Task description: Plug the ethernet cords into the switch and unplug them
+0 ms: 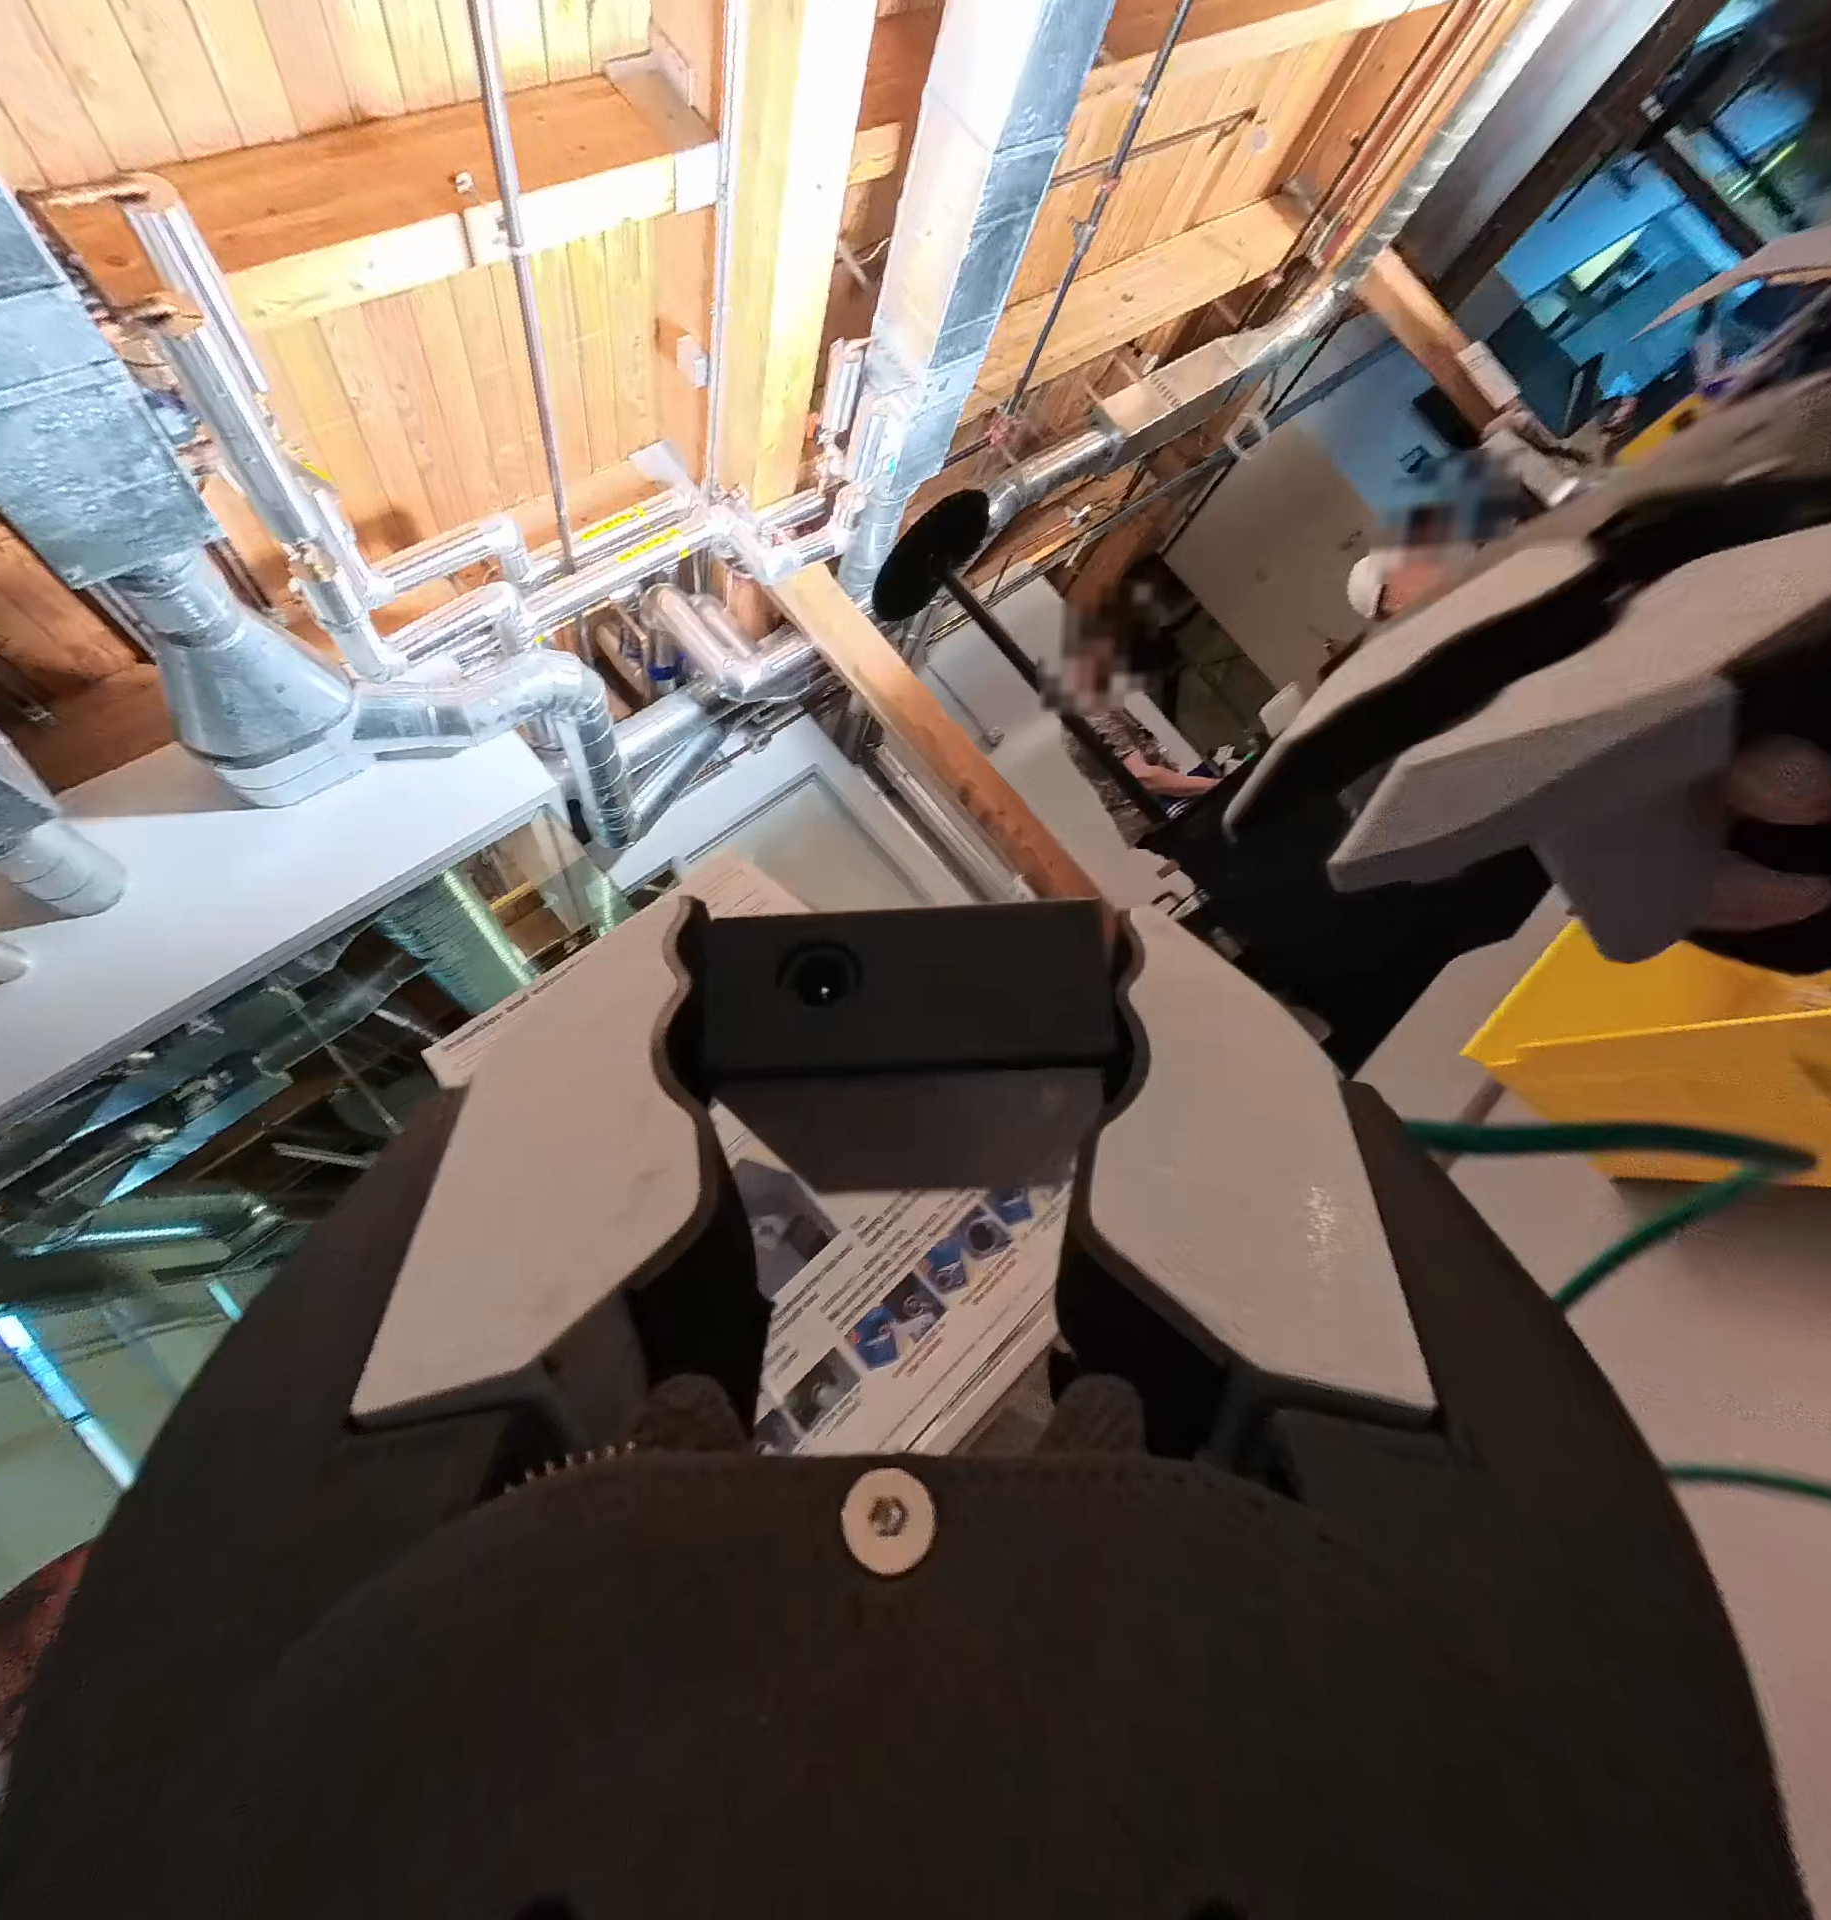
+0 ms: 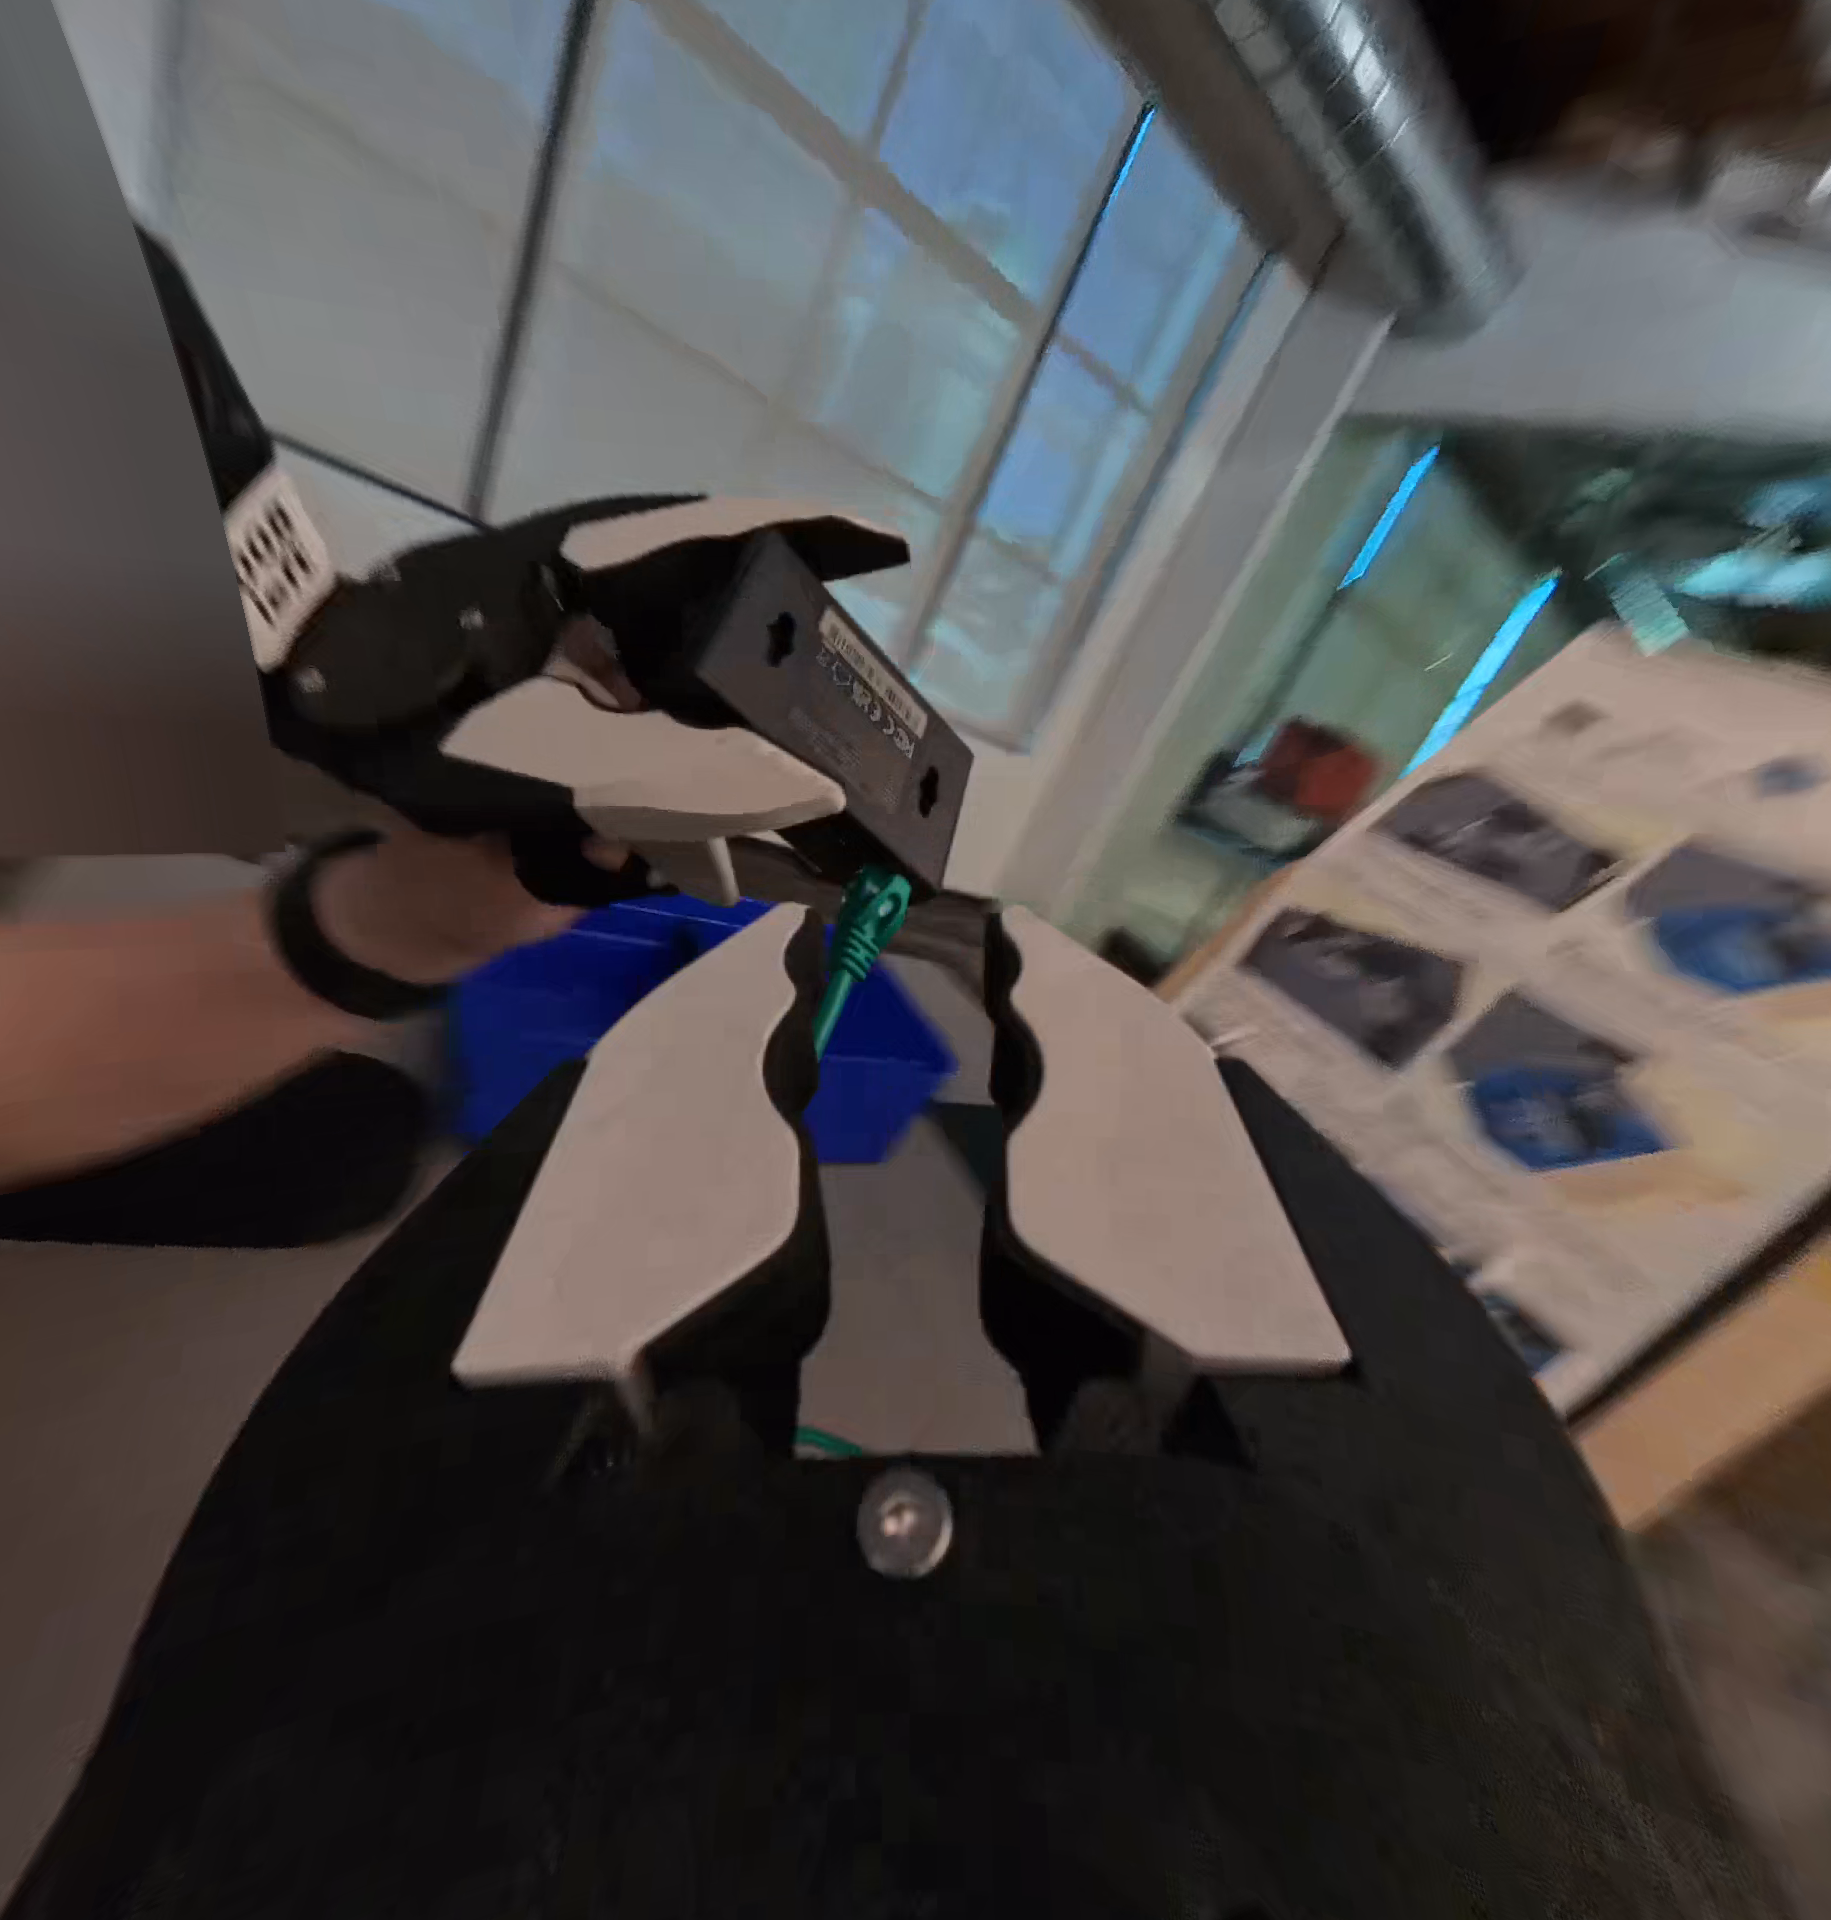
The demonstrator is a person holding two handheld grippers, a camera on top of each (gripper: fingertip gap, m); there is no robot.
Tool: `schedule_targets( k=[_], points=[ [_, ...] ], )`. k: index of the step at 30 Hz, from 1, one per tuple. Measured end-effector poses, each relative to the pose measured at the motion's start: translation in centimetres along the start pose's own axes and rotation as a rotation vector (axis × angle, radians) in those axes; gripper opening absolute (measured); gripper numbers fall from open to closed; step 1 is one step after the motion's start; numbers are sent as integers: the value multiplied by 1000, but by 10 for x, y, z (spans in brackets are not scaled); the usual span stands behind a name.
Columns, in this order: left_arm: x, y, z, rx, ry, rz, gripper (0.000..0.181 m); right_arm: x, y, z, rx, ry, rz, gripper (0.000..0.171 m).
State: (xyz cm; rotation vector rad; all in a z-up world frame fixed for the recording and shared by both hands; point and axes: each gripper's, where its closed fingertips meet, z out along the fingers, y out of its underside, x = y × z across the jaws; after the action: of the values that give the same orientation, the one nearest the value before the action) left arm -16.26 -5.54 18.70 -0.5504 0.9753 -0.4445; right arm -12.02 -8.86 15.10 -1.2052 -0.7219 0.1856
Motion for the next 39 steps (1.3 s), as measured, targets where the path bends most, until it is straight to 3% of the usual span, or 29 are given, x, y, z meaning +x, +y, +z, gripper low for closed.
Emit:
schedule_targets(
  k=[4, 8, 13, 15, 18, 23, 26, 28, 30, 33, 36, 39],
  points=[
    [13, 1, 4, -10, 46, -3, 71, -1, 31, 11, -29, -178, 416, 38],
    [25, 1, 6, -10, 102, -34, 72, -23, 65, 30, -95, -344, 703, 47],
    [39, -3, 8, 7, 175, -91, 72, -44, 58, 34, 13, -648, 1121, 41],
    [40, -3, 8, 9, 183, -114, 72, -46, 54, 31, 27, -717, 1171, 40],
    [32, -5, 9, 8, 168, -217, 72, -34, 57, 26, 57, -644, 967, 41],
    [19, -13, 8, 24, 226, -569, 72, 17, 70, 9, 167, -149, 200, 43],
    [19, -16, 9, 39, 258, -712, 72, -5, 69, 15, 150, -40, -175, 52],
    [21, -16, 10, 44, 266, -767, 72, -28, 69, 30, 113, -37, -250, 64],
    [27, -15, 11, 36, 273, -785, 72, -35, 67, 41, 112, 47, -258, 65],
    [41, -16, 14, 19, 307, -808, 72, -25, 51, 36, 182, 219, -231, 49],
    [43, -23, 13, 54, 328, -836, 72, -23, 44, 24, 204, 225, -254, 26],
    [45, -29, 10, 52, 389, -864, 72, -20, 35, 14, 266, 223, -289, 25]
  ],
)
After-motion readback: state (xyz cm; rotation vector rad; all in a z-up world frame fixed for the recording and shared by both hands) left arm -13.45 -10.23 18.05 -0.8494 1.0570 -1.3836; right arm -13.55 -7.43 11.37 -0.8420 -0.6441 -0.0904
